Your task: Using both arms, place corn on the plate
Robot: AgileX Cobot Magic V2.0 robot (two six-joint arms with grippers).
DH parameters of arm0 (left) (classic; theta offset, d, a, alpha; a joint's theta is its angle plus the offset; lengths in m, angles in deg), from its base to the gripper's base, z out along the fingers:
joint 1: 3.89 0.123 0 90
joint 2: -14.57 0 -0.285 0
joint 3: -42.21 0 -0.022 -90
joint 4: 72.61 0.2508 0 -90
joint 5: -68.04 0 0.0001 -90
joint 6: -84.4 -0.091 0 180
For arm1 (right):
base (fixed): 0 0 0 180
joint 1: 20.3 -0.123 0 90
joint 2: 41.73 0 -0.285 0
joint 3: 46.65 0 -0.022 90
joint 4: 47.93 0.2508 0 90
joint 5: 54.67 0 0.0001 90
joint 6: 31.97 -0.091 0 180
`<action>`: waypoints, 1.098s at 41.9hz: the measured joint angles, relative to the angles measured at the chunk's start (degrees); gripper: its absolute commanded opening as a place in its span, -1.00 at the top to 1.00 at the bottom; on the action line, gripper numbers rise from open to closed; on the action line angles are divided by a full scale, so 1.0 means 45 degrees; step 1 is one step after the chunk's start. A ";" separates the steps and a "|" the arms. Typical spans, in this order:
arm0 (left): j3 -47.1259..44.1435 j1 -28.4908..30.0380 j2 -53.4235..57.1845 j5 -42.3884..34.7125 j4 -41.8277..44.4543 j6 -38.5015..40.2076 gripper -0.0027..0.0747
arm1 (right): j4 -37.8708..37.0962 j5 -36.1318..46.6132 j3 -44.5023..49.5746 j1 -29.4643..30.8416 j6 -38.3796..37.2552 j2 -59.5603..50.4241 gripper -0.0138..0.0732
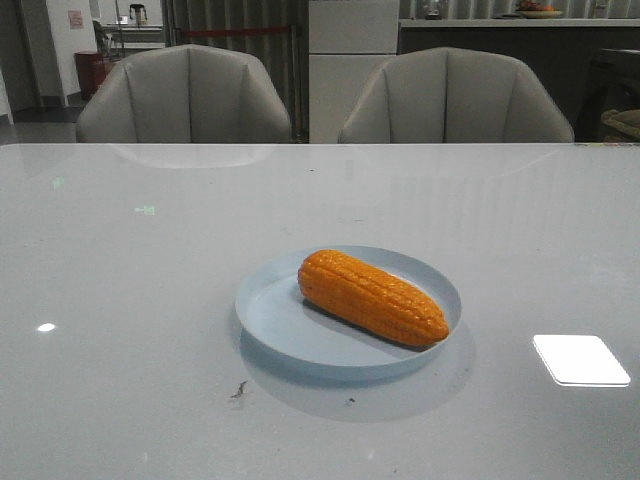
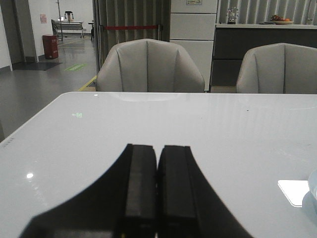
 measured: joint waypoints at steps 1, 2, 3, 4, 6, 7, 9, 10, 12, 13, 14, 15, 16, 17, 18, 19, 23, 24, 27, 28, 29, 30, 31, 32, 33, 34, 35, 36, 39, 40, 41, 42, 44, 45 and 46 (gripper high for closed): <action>0.0000 0.0000 0.0000 0.0000 0.0000 0.0020 0.69 | -0.0027 0.0027 0.0000 -0.0034 0.0000 -0.0163 0.20; 0.0000 0.0000 0.0000 0.0000 0.0000 0.0020 0.69 | -0.0054 0.0051 0.0000 -0.0056 0.0000 -0.0283 0.29; 0.0000 0.0000 0.0000 0.0000 0.0000 0.0020 0.69 | -0.0120 0.0048 0.0000 -0.0095 0.0000 -0.0446 0.36; 0.0000 0.0000 0.0000 0.0000 0.0000 0.0020 0.69 | -0.0213 0.0048 0.0000 -0.0101 0.0000 -0.0582 0.42; 0.0000 0.0000 0.0000 0.0000 0.0000 0.0020 0.69 | -0.0399 -0.0006 0.0000 -0.0121 0.0000 -0.0879 0.58; 0.0000 0.0000 0.0000 0.0000 0.0000 0.0020 0.69 | -0.0540 -0.0041 0.0000 -0.0121 0.0000 -0.0988 0.65; 0.0000 0.0000 0.0000 0.0000 0.0000 0.0020 0.69 | -0.0742 -0.0213 0.0000 -0.0121 0.0000 -0.1216 0.62; 0.0000 0.0000 0.0000 0.0000 0.0000 0.0020 0.69 | -0.0849 -0.0292 0.0000 -0.0121 0.0000 -0.1300 0.62; 0.0000 0.0000 0.0000 0.0000 0.0000 0.0020 0.69 | -0.1041 -0.0471 0.0000 -0.0121 0.0000 -0.1501 0.63; 0.0000 0.0000 0.0000 0.0000 0.0000 0.0020 0.69 | -0.1128 -0.0561 0.0000 -0.0121 -0.0064 -0.1619 0.63; 0.0000 0.0000 0.0000 0.0000 0.0000 0.0020 0.69 | -0.1196 -0.0593 0.0008 -0.0121 -0.0137 -0.1716 0.63; 0.0000 0.0000 0.0000 0.0000 0.0000 0.0020 0.69 | -0.1288 -0.0593 0.0064 -0.0121 -0.0322 -0.1819 0.63; 0.0000 0.0000 0.0000 0.0000 0.0000 0.0020 0.69 | -0.1352 -0.0593 0.0096 -0.0121 -0.0499 -0.1974 0.63; 0.0000 0.0000 0.0000 0.0000 0.0000 0.0020 0.69 | -0.1446 -0.0593 0.0192 -0.0121 -0.0770 -0.2146 0.63; 0.0000 0.0000 0.0000 0.0000 0.0000 0.0020 0.69 | -0.1548 -0.0555 0.0272 -0.0121 -0.1085 -0.2287 0.63; 0.0000 0.0000 0.0000 0.0000 0.0000 0.0020 0.69 | -0.1634 -0.0462 0.0413 -0.0121 -0.1343 -0.2490 0.63; 0.0000 0.0000 0.0000 0.0000 0.0000 0.0020 0.69 | -0.2123 0.0018 0.1081 -0.0274 -0.2640 -0.3264 0.63; 0.0000 0.0000 0.0000 0.0000 0.0000 0.0020 0.69 | -0.2304 0.0164 0.1270 -0.0348 -0.3068 -0.3473 0.63; 0.0000 0.0000 0.0000 0.0000 0.0000 0.0020 0.69 | -0.2819 0.0792 0.1939 -0.0713 -0.4105 -0.4234 0.63; 0.0000 0.0000 0.0000 0.0000 0.0000 0.0020 0.69 | -0.2976 0.1082 0.2217 -0.0890 -0.4404 -0.4568 0.63; 0.0000 0.0000 0.0000 0.0000 0.0000 0.0020 0.69 | -0.3205 0.1322 0.2426 -0.1075 -0.4787 -0.4819 0.63; 0.0000 0.0000 0.0000 0.0000 0.0000 0.0020 0.69 | -0.3387 0.1664 0.2703 -0.1217 -0.5062 -0.5150 0.63; 0.0000 0.0000 0.0000 0.0000 0.0000 0.0020 0.69 | -0.3621 0.1935 0.2980 -0.1400 -0.5349 -0.5393 0.63; 0.0000 0.0000 0.0000 0.0000 0.0000 0.0020 0.69 | -0.3790 0.2313 0.3191 -0.1528 -0.5617 -0.5712 0.63; 0.0000 0.0000 0.0000 0.0000 0.0000 0.0020 0.69 | -0.3947 0.2597 0.3398 -0.1649 -0.5803 -0.5938 0.63; 0.0000 0.0000 0.0000 0.0000 0.0000 0.0020 0.69 | -0.4122 0.2877 0.3677 -0.1783 -0.5992 -0.6152 0.63; 0.0000 0.0000 0.0000 0.0000 0.0000 0.0020 0.69 | -0.4224 0.3268 0.3885 -0.1863 -0.6102 -0.6432 0.63; 0.0000 0.0000 0.0000 0.0000 0.0000 0.0020 0.69 | -0.4307 0.3654 0.4164 -0.1949 -0.6187 -0.6703 0.63; 0.0000 0.0000 0.0000 0.0000 0.0000 0.0020 0.69 | -0.4432 0.4533 0.4877 -0.2030 -0.6330 -0.7291 0.63; 0.0000 0.0000 0.0000 0.0000 0.0000 0.0020 0.69 | -0.4466 0.4786 0.5094 -0.2030 -0.6352 -0.7451 0.63; 0.0000 0.0000 0.0000 0.0000 0.0000 0.0020 0.69 | -0.4466 0.5094 0.5380 -0.2030 -0.6360 -0.7654 0.63; 0.0000 0.0000 0.0000 0.0000 0.0000 0.0020 0.69 | -0.4492 0.5310 0.5591 -0.2030 -0.6384 -0.7797 0.63; 0.0000 0.0000 0.0000 0.0000 0.0000 0.0020 0.69 | -0.4492 0.5693 0.6130 -0.2030 -0.6390 -0.8140 0.63; 0.0000 0.0000 0.0000 0.0000 0.0000 0.0020 0.69 | -0.4492 0.5854 0.6320 -0.2030 -0.6411 -0.8260 0.63; 0.0000 0.0000 0.0000 0.0000 0.0000 0.0020 0.69 | -0.4492 0.5961 0.6509 -0.2030 -0.6411 -0.8377 0.63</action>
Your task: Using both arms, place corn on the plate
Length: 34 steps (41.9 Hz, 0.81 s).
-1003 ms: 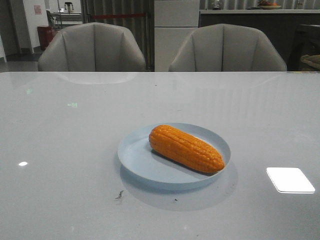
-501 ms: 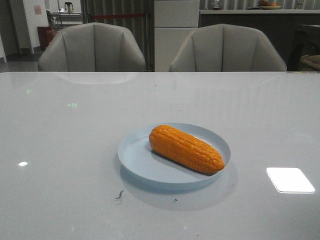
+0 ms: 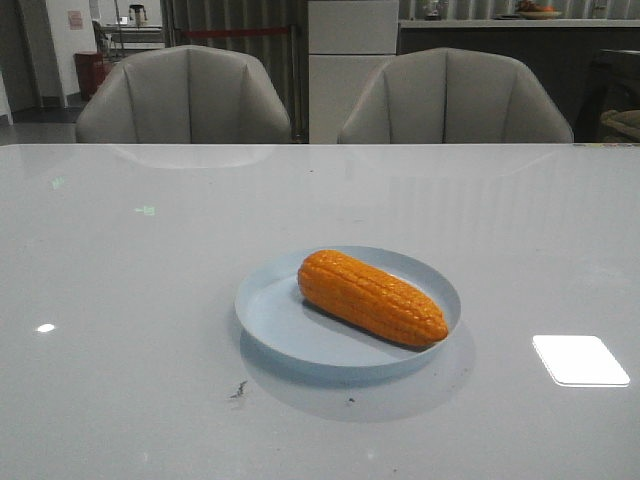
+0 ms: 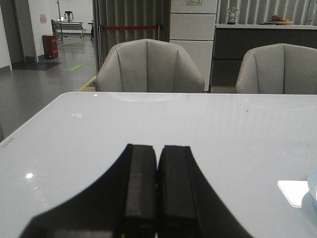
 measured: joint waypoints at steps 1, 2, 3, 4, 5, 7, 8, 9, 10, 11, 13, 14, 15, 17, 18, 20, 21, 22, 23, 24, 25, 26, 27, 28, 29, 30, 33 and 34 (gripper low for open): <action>0.0000 0.0000 0.0000 0.0000 0.0000 0.0000 0.69 | 0.0000 0.0082 0.0251 0.0000 -0.0024 -0.0151 0.63; 0.0000 0.0000 0.0000 0.0000 0.0000 0.0000 0.69 | 0.0000 0.0174 0.0433 0.0000 -0.0024 -0.0263 0.63; 0.0000 0.0000 0.0000 0.0000 0.0000 0.0000 0.69 | 0.0000 0.0273 0.0673 0.0000 -0.0024 -0.0395 0.63; 0.0000 0.0000 0.0000 0.0000 0.0000 0.0000 0.69 | 0.0000 0.0357 0.0850 0.0000 -0.0024 -0.0470 0.63; 0.0000 0.0000 0.0000 0.0000 0.0000 0.0000 0.69 | 0.0000 0.0448 0.1082 0.0000 -0.0024 -0.0536 0.63; 0.0000 0.0000 0.0000 0.0000 0.0000 0.0000 0.69 | 0.0093 0.0614 0.1525 0.0000 -0.0024 -0.0565 0.63; 0.0000 0.0000 0.0000 0.0000 0.0000 0.0000 0.69 | 0.0124 0.0647 0.1694 0.0000 -0.0024 -0.0565 0.63; 0.0000 0.0000 0.0000 -0.0011 0.0000 0.0000 0.69 | 0.0153 0.0647 0.1799 0.0000 -0.0024 -0.0565 0.63; 0.0000 0.0000 0.0000 -0.0011 0.0000 0.0000 0.69 | 0.0149 0.0647 0.1853 0.0000 -0.0024 -0.0565 0.63; 0.0000 0.0000 0.0000 -0.0011 0.0000 0.0000 0.69 | 0.0182 0.0647 0.1874 0.0000 -0.0024 -0.0565 0.63; 0.0000 0.0000 0.0000 -0.0011 0.0000 0.0000 0.69 | 0.0207 0.0700 0.1874 0.0000 -0.0024 -0.0565 0.63; 0.0000 0.0000 0.0000 -0.0011 0.0000 0.0000 0.69 | 0.0227 0.0775 0.1874 0.0000 -0.0024 -0.0565 0.63; 0.0000 0.0000 0.0000 -0.0011 0.0000 0.0000 0.69 | 0.0227 0.0850 0.1874 0.0000 -0.0024 -0.0565 0.63; 0.0000 0.0000 0.0000 -0.0011 0.0000 0.0000 0.69 | 0.0235 0.0971 0.1874 0.0000 -0.0024 -0.0565 0.63; 0.0000 0.0000 0.0000 -0.0011 0.0000 0.0000 0.69 | 0.0235 0.1009 0.1874 0.0000 -0.0024 -0.0565 0.63; 0.0000 0.0000 0.0000 -0.0011 0.0000 0.0000 0.69 | 0.0235 0.1011 0.1874 0.0000 -0.0024 -0.0565 0.63; 0.0000 0.0000 0.0000 -0.0011 0.0000 0.0000 0.69 | 0.0235 0.1011 0.1874 0.0000 -0.0024 -0.0565 0.63; 0.0000 0.0000 0.0000 -0.0011 0.0000 0.0000 0.69 | 0.0235 0.1011 0.1874 0.0000 -0.0024 -0.0565 0.63; 0.0000 0.0000 0.0000 -0.0011 0.0000 0.0000 0.69 | 0.0258 0.1011 0.1874 0.0000 -0.0024 -0.0565 0.63; 0.0000 0.0000 0.0000 -0.0011 0.0000 0.0000 0.69 | 0.0258 0.1011 0.1874 0.0000 -0.0024 -0.0565 0.63; 0.0000 0.0000 0.0000 -0.0011 0.0000 0.0000 0.69 | 0.0258 0.1011 0.1874 0.0000 -0.0024 -0.0565 0.63; 0.0000 0.0000 0.0000 -0.0011 0.0000 0.0000 0.69 | 0.0258 0.1011 0.1874 0.0000 -0.0024 -0.0565 0.63; 0.0000 0.0000 0.0000 -0.0011 0.0000 0.0000 0.69 | 0.0258 0.1011 0.1874 0.0000 -0.0024 -0.0565 0.63; 0.0000 0.0000 0.0000 -0.0011 0.0000 0.0000 0.69 | 0.0258 0.1011 0.1874 0.0000 -0.0024 -0.0565 0.63; 0.0000 0.0000 0.0000 -0.0011 0.0000 0.0000 0.69 | 0.0258 0.1011 0.1874 0.0000 -0.0024 -0.0565 0.63; 0.0000 0.0000 0.0000 -0.0011 0.0000 0.0008 0.69 | 0.0258 0.1011 0.1874 0.0000 -0.0024 -0.0565 0.63; 0.0000 0.0000 0.0000 -0.0011 0.0000 0.0008 0.69 | 0.0258 0.1011 0.1874 0.0000 -0.0024 -0.0565 0.63; 0.0000 0.0000 0.0000 -0.0011 0.0000 0.0008 0.69 | 0.0258 0.1011 0.1874 0.0000 -0.0024 -0.0565 0.63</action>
